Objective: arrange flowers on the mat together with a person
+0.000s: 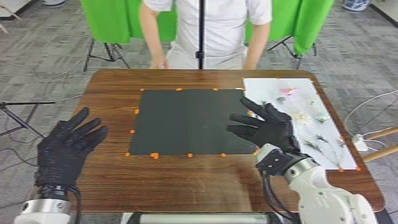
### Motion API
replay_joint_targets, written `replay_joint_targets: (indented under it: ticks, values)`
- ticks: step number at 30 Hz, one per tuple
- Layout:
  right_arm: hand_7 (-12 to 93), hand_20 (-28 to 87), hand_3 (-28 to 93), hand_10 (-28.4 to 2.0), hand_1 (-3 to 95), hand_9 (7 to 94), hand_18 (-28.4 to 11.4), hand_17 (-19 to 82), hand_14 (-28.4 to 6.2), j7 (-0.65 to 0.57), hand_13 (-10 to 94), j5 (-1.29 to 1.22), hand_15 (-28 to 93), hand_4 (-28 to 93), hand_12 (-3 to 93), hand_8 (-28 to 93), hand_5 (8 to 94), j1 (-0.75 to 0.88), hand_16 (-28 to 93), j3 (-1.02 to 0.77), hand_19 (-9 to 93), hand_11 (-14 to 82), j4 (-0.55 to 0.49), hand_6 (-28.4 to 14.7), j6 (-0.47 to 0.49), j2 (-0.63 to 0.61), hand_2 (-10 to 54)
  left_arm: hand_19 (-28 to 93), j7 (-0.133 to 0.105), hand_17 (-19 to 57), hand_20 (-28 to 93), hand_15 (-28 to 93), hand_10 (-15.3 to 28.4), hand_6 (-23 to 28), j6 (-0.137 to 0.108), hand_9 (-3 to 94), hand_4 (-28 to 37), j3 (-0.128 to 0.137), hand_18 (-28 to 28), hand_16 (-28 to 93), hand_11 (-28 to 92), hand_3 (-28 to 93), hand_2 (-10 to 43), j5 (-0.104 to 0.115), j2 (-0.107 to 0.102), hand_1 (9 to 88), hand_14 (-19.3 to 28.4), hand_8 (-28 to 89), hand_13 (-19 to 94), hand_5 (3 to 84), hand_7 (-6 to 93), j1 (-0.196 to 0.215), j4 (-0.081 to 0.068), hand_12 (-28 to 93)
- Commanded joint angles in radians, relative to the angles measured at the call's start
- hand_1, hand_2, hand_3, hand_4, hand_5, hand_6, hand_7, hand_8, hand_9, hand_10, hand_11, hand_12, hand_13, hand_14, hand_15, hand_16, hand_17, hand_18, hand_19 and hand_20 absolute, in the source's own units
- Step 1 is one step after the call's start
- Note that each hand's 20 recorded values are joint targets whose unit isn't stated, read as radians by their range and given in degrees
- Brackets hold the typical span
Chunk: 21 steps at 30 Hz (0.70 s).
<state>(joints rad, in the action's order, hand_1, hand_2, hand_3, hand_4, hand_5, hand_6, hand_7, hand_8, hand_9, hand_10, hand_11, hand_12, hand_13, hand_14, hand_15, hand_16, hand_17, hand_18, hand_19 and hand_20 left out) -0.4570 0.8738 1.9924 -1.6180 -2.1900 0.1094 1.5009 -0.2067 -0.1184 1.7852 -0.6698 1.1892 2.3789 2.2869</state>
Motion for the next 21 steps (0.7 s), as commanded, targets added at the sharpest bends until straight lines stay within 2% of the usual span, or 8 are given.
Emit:
replay_joint_targets:
  ticks: [1, 4, 14, 15, 16, 17, 21]
  values:
    - [9, 15, 86, -21.2, 9.6, 48.6, -18.6, 4, -23.7, 0.004, 40, -0.001, 41, -28, 11.4, -11, 39.4, 0.001, 8, 0.005, 54, 13.7, -0.005, -1.0, -0.005, 0.001, 15.3, 81, 0.001, 0.6, -28, 51, 23.4, 11.7, -0.004, 37.0, -28.2, -0.005, 28.4, -13, 25, 75, 9.8, -0.003, -0.003, 22.0, 28.4, -8, 32, 38.4, 9.9, 0.014, 0.004, 10]
    - [9, 15, 86, -21.2, 9.6, 48.6, -18.6, 4, -23.8, 0.000, 40, -0.002, 41, -28, 11.4, -11, 39.4, 0.002, 8, 0.005, 54, 13.7, -0.005, -1.0, -0.003, 0.004, 15.3, 81, 0.004, 0.6, -28, 51, 23.3, 11.7, 0.001, 37.0, -28.2, -0.004, 28.4, -13, 25, 75, 9.8, -0.006, -0.003, 22.0, 28.4, -8, 33, 38.4, 9.9, 0.014, 0.008, 10]
    - [9, 15, 86, -21.2, 9.5, 48.6, -18.6, 4, -23.8, 0.002, 40, -0.001, 41, -28, 11.4, -11, 39.4, 0.005, 8, 0.003, 54, 13.7, -0.007, -1.0, -0.007, -0.001, 15.3, 81, -0.004, 0.6, -28, 51, 23.4, 11.7, -0.006, 37.1, -28.2, -0.004, 28.4, -13, 25, 75, 9.8, -0.003, -0.007, 22.1, 28.4, -8, 33, 38.5, 10.0, 0.019, 0.011, 10]
    - [9, 15, 86, -21.2, 9.6, 48.6, -18.6, 4, -23.7, 0.002, 40, -0.002, 41, -28, 11.4, -11, 39.4, 0.007, 8, 0.003, 54, 13.7, -0.008, -1.0, -0.010, -0.003, 15.3, 81, 0.004, 0.6, -28, 51, 23.4, 11.7, -0.004, 37.1, -28.3, -0.003, 28.4, -13, 25, 75, 9.8, -0.006, -0.004, 22.1, 28.4, -8, 33, 38.5, 10.0, 0.016, 0.010, 10]
    - [9, 15, 86, -21.2, 9.6, 48.6, -18.6, 4, -23.8, 0.002, 40, -0.001, 41, -28, 11.4, -11, 39.4, 0.005, 8, 0.002, 54, 13.7, -0.007, -1.0, -0.003, 0.000, 15.3, 81, -0.007, 0.5, -28, 51, 23.4, 11.7, -0.008, 37.1, -28.2, -0.006, 28.4, -13, 25, 75, 9.8, -0.003, -0.010, 22.1, 28.4, -8, 33, 38.5, 10.0, 0.018, 0.010, 10]
    - [9, 15, 86, -21.2, 9.7, 48.6, -18.6, 4, -23.8, 0.001, 40, -0.001, 41, -28, 11.4, -11, 39.4, 0.010, 8, 0.001, 54, 13.7, -0.010, -1.0, -0.006, 0.000, 15.3, 81, 0.002, 0.5, -28, 51, 23.4, 11.7, -0.006, 37.1, -28.2, -0.004, 28.4, -13, 25, 75, 9.8, -0.005, -0.006, 22.1, 28.4, -8, 33, 38.5, 10.0, 0.018, 0.011, 10]
    - [9, 15, 86, -21.2, 9.7, 48.6, -18.6, 4, -23.7, 0.001, 40, -0.001, 41, -28, 11.4, -11, 39.4, 0.004, 8, 0.003, 54, 13.7, -0.006, -1.0, -0.007, 0.000, 15.3, 81, 0.002, 0.5, -28, 51, 23.4, 11.7, -0.006, 37.2, -28.3, -0.005, 28.4, -13, 25, 75, 9.8, -0.004, -0.007, 22.0, 28.4, -8, 33, 38.5, 10.0, 0.016, 0.011, 10]
